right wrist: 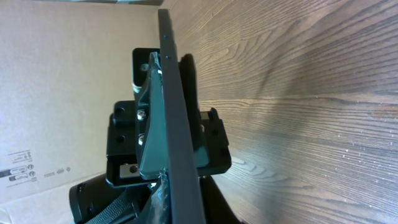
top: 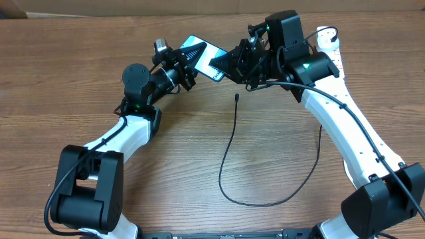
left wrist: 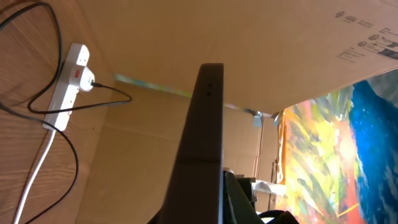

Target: Plug charger to phone and switch on socket

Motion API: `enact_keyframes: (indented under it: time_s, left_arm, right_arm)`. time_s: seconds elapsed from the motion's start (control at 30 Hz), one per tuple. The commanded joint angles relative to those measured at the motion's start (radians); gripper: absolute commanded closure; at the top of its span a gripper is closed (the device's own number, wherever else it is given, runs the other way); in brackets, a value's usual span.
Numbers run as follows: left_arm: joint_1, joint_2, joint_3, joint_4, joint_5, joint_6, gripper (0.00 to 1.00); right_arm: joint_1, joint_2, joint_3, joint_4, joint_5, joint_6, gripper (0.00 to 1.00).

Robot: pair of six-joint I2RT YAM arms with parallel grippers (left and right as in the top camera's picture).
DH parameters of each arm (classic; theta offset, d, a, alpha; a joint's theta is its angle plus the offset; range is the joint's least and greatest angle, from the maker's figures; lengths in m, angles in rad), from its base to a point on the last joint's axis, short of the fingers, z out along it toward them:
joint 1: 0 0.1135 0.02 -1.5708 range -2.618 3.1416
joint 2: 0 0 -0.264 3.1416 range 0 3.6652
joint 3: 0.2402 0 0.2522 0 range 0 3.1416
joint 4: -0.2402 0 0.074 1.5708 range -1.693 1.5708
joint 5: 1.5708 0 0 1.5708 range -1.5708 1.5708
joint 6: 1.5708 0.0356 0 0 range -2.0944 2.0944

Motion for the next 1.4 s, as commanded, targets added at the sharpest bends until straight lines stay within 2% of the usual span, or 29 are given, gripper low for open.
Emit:
enact_keyframes:
  time_s: [0.0, 0.03, 0.1, 0.17, 0.23, 0.33, 0.47, 0.6, 0.73, 0.83, 1.07, 1.2, 1.37]
  left_arm:
    - [0.027, -0.021, 0.031, 0.042, -0.156, 0.114, 0.96]
    - [0.028, -0.021, 0.031, 0.048, -0.159, 0.114, 0.96]
    - [0.035, -0.021, 0.031, 0.057, -0.157, 0.115, 0.96]
    - [0.045, -0.021, 0.031, 0.056, -0.145, 0.115, 0.96]
    - [0.058, -0.021, 0.031, 0.055, -0.128, 0.115, 0.96]
    - [0.079, -0.021, 0.031, 0.051, -0.088, 0.114, 0.96]
    - [0.102, -0.021, 0.031, -0.041, -0.010, 0.113, 0.96]
    - [0.127, -0.021, 0.031, -0.232, 0.111, 0.114, 0.96]
    - [0.150, -0.021, 0.031, -0.337, 0.226, 0.114, 0.96]
    - [0.165, -0.021, 0.031, -0.389, 0.324, 0.106, 0.96]
    - [0.178, -0.021, 0.031, -0.395, 0.594, 0.089, 0.96]
    - [0.177, -0.021, 0.031, -0.395, 0.729, 0.008, 0.96]
    - [0.176, -0.021, 0.031, -0.395, 0.812, -0.168, 0.96]
  right_arm:
    - [0.050, -0.010, -0.024, -0.072, 0.041, -0.068, 0.81]
    - [0.050, -0.010, -0.024, -0.071, 0.042, -0.086, 0.70]
    - [0.050, -0.010, -0.024, -0.072, 0.044, -0.114, 0.56]
    - [0.048, -0.011, -0.024, -0.071, 0.051, -0.145, 0.47]
    - [0.040, -0.011, -0.024, -0.070, 0.069, -0.163, 0.41]
    - [0.017, -0.012, -0.024, -0.069, 0.070, -0.203, 0.38]
    - [-0.024, -0.018, -0.023, -0.072, 0.069, -0.268, 0.37]
    - [-0.060, -0.037, -0.023, -0.097, 0.075, -0.349, 0.37]
    - [-0.078, -0.051, -0.023, -0.195, 0.209, -0.380, 0.38]
    - [-0.072, -0.049, -0.023, -0.260, 0.335, -0.401, 0.42]
    - [-0.016, -0.039, -0.023, -0.315, 0.573, -0.401, 0.46]
    - [0.008, -0.020, -0.023, -0.341, 0.644, -0.401, 0.47]
    - [0.010, 0.010, -0.024, -0.344, 0.655, -0.404, 0.48]
